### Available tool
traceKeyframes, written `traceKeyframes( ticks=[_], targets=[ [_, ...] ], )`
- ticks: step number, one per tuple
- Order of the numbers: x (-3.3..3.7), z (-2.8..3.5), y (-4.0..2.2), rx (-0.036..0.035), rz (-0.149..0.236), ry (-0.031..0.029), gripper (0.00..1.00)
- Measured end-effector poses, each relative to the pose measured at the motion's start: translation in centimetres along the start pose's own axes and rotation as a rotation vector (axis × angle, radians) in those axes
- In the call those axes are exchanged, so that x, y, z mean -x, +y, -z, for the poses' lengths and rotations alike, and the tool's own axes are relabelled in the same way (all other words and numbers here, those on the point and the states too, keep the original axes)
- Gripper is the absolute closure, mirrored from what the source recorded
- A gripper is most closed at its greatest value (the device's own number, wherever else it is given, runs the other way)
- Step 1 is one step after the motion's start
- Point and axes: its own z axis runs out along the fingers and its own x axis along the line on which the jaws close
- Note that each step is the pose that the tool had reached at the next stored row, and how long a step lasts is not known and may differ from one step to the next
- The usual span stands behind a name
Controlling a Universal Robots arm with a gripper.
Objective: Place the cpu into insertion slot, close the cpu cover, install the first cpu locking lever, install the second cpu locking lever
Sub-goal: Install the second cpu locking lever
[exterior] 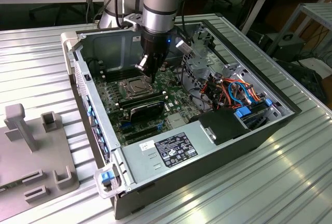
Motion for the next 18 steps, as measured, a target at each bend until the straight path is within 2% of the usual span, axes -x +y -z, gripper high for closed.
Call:
traceKeyframes(
  ticks=[14,16,18],
  targets=[
    [-0.05,0.00,0.03,0.0000,0.003,-0.0002,0.89],
    [-0.04,0.00,0.03,-0.0003,0.032,-0.0021,0.89],
    [-0.02,-0.02,0.02,-0.0008,0.091,-0.0059,0.89]
  ],
)
